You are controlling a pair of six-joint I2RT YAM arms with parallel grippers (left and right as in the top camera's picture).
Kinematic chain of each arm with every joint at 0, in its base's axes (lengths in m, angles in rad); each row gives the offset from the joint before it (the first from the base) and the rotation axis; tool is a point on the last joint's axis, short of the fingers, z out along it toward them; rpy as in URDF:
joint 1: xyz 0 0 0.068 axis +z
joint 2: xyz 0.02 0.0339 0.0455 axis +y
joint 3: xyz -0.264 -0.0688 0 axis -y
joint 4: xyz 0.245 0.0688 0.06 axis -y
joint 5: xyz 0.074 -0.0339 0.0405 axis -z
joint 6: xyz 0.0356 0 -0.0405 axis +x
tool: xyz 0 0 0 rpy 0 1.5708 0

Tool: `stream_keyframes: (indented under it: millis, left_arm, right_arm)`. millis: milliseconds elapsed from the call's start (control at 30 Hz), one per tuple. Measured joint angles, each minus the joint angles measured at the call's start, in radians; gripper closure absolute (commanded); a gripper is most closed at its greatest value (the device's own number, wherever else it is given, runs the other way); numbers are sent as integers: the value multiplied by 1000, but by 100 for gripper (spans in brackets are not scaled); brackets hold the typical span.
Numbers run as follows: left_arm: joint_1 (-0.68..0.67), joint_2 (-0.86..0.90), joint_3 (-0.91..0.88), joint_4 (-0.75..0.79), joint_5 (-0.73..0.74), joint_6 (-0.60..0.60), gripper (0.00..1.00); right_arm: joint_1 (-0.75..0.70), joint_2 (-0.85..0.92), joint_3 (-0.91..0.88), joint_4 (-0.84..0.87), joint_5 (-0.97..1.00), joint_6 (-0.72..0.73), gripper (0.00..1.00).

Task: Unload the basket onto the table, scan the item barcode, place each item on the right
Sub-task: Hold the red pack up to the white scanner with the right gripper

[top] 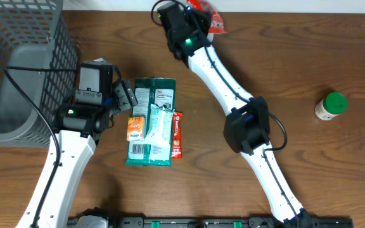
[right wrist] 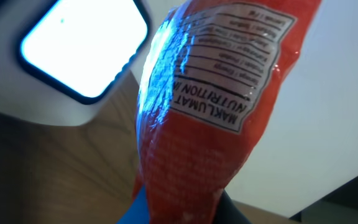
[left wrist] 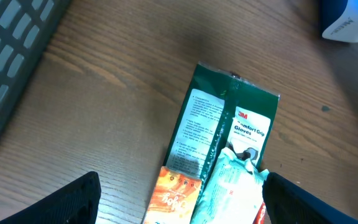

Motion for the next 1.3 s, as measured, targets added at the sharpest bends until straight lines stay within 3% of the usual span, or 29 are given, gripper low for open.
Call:
stream_keyframes:
  millis: [1300]
  left_arm:
    - [0,0,0,0,0,0,16]
  right_arm:
    - [-7,0,-8,-164,-73,-29,99]
